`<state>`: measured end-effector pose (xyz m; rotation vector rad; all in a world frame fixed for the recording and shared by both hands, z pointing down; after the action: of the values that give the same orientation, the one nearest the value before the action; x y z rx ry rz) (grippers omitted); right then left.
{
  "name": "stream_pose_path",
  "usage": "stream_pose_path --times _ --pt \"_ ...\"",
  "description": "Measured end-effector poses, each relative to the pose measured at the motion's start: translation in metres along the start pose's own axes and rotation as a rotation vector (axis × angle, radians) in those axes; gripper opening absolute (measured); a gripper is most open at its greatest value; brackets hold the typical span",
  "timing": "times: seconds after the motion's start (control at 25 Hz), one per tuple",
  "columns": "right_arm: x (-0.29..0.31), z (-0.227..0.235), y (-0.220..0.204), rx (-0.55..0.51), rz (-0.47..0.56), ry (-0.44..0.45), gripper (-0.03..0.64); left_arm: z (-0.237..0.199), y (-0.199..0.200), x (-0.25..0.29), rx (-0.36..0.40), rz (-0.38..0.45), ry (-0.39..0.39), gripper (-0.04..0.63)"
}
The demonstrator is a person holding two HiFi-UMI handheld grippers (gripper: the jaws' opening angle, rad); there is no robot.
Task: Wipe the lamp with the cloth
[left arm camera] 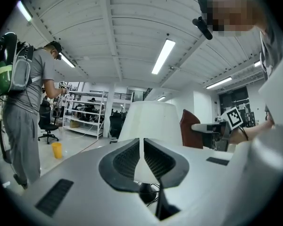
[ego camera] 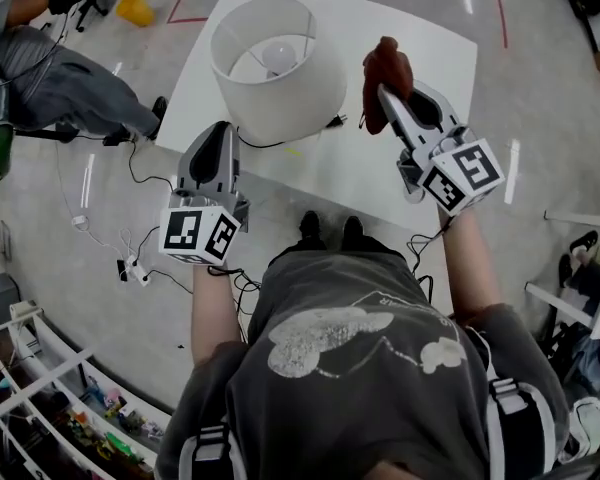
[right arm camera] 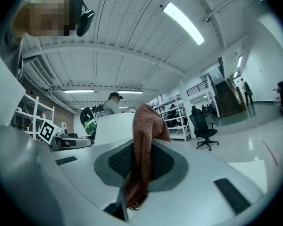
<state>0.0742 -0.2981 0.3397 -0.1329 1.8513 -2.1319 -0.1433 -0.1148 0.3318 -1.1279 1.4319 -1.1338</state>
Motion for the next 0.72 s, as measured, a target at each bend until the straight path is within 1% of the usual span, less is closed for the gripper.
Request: stream_pose_path --times 0.08,0.16,0.2,0.32,0.4,0.48,0.6,0.68,0.72 --pt "0.007 0.004 -0.004 0.01 -0.006 -0.029 0.058 -0.015 -0.003 -0.003 0.0 -0.009 -0.02 0.011" --pt "0.016 0.002 -0.01 0.016 -0.009 -0.047 0.058 -0.029 -0.005 -0.003 -0.016 -0.01 -0.075 0.025" --pt "0.021 -0.001 -0.011 0.015 -0.006 -0.053 0.058 -0.034 -0.005 -0.002 -0.026 -0.014 -0.118 0.088" --pt "0.028 -0.009 -0.015 0.008 0.0 -0.084 0.058 -0.039 -0.009 0.004 -0.023 -0.05 -0.281 0.203" --pt "0.029 -0.012 -0.017 0.0 0.002 -0.125 0.058 -0.04 -0.016 0.012 -0.016 -0.079 -0.391 0.304" --pt "0.031 -0.017 -0.019 -0.032 -0.003 -0.181 0.058 -0.047 -0.022 0.022 -0.026 -0.101 -0.476 0.351" --pt "0.035 -0.021 -0.023 -0.086 -0.023 -0.265 0.058 -0.06 -0.032 0.042 -0.039 -0.122 -0.591 0.398" --pt "0.033 -0.022 -0.026 -0.088 -0.026 -0.314 0.058 -0.062 -0.037 0.055 -0.068 -0.14 -0.682 0.437" --pt "0.031 -0.023 -0.027 -0.088 -0.028 -0.339 0.058 -0.061 -0.039 0.061 -0.088 -0.149 -0.729 0.446"
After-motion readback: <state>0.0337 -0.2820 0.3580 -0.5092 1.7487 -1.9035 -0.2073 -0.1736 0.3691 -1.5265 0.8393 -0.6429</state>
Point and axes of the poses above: the fingertips, and each gripper's own axes: x forward along the fingers, z to its right, y out of its top, the point moved 4 cm from there along -x, backward along the fingers, and after that the axes turned 7 degrees about z, right-handed, at the moved point
